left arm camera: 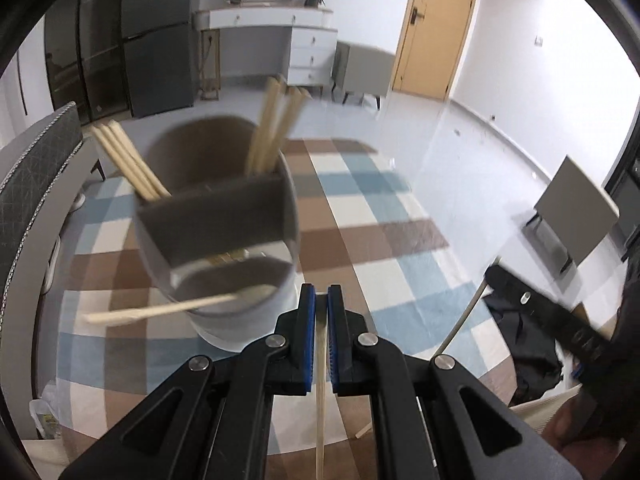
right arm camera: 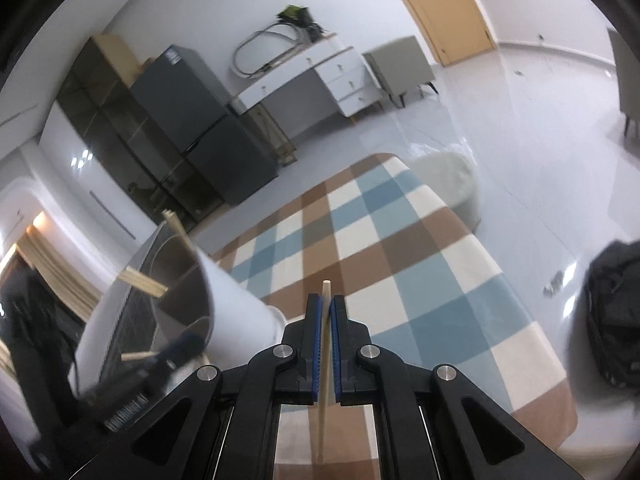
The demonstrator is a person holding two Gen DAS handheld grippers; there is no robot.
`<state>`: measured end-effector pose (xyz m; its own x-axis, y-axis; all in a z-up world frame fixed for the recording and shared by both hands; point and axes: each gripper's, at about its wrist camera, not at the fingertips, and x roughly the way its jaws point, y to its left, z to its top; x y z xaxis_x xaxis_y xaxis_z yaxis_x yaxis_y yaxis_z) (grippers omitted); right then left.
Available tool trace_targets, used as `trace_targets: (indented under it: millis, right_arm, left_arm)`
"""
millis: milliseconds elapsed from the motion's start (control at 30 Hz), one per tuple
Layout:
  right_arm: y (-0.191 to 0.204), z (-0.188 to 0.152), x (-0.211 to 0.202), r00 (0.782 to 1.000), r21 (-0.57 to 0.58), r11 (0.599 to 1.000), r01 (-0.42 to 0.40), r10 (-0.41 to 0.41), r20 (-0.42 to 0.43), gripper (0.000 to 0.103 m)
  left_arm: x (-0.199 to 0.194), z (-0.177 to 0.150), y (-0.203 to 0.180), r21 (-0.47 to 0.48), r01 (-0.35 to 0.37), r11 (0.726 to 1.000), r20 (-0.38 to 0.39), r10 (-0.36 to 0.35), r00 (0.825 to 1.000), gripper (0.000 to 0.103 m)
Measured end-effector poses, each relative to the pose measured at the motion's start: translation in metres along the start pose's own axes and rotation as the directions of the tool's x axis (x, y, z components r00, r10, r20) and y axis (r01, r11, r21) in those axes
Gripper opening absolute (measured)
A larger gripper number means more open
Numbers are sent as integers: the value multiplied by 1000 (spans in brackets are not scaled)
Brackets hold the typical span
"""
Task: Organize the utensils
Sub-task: 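Lift both held chopsticks up over the holder and lower them in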
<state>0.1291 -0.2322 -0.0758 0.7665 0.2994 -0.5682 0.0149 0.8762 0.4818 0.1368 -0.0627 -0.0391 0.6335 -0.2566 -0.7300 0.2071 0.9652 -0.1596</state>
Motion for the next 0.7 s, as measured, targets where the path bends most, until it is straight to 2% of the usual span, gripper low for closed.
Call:
trace_targets:
  millis: [167,400,533,700]
  right_arm:
    - [14,-2,-7,1000,-49,999,-1,3,25,4]
    - [38,-8,-11,999,-148,989,-13,18,37,4]
    - [54,-11,-12,999,-219,976,-20,31,45,4]
    - [64,-14,-11,998,-252,968,-17,31,51,4]
  left_arm:
    - [-17,4,17,-59,18,998,51,-15,999,2]
    - [-29,1,26,-78,34,996,100,-26,995,2]
    - [-34,5,32,-108,51,993,84,-42,996,2]
    - [-48,12,31,-53,62,997,103,-56,993,2]
